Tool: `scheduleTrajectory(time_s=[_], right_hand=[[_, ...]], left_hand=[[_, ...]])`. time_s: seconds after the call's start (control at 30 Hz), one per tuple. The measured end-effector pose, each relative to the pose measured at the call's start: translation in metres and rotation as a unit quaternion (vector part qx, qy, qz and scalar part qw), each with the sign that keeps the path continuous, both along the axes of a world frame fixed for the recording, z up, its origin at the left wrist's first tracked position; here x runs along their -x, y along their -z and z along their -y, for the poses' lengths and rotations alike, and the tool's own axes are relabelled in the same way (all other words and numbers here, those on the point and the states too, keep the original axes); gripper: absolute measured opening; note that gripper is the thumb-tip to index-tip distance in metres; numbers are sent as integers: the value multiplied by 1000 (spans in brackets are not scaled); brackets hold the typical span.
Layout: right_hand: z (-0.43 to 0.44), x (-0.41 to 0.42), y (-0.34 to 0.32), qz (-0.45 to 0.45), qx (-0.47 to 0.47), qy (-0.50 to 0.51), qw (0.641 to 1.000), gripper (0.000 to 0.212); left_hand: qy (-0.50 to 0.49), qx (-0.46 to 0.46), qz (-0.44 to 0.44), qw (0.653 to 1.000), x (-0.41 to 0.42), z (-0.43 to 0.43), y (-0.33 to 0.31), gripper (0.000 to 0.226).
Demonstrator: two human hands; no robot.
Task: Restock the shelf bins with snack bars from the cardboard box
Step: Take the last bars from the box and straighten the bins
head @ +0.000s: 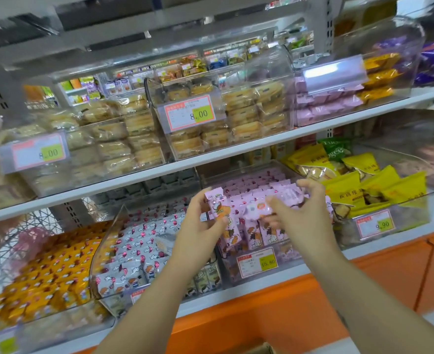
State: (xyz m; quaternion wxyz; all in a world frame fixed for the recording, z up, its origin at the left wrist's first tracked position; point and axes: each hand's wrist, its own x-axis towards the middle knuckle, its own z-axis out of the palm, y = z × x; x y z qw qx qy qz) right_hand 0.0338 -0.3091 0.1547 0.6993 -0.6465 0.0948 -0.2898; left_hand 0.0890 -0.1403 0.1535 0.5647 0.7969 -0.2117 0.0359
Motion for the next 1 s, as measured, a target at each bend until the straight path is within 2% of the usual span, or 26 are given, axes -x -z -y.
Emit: scheduleTrajectory(time_s=[0.1,0.17,0.3,0.43,0.5,0.6,0.63,0.77,0.83,0.93,1.0], right_hand=[[2,0,-9,25,-161,-77,984,42],[1,-4,-8,-5,-195,-106,975,37],[-6,-9,3,-103,-137,-90,981,43],[-11,-9,4,-127,-136,-173,967,35],[-13,-9,3,-137,-122,-217,959,38],[-16,-9,3,-138,-86,-228,960,48],[-15,-11,4,-138,-82,-227,961,47],[-13,-15,5,-128,-81,-224,963,16],[-14,-16,4,-125,-44,-209,969,10],[-15,-17,1,-102,3,-201,974,16],[-14,-20,1,-96,82,-172,977,22]], left_hand=[[-20,-26,5,999,3,-7,-1,59],[-28,-25,-1,999,4,-8,-2,49],[-67,37,-7,997,7,-6,-6,28],[-107,135,-48,984,8,-1,-11,32],[-121,188,-60,973,9,3,-13,29],[-119,258,-88,955,10,9,-13,31],[-117,277,-99,949,12,10,-14,33],[-84,327,-150,929,18,12,-14,45],[-58,285,-159,943,19,11,-12,45],[-37,59,-108,992,20,7,-10,34],[-39,-63,-53,996,17,3,-11,29]])
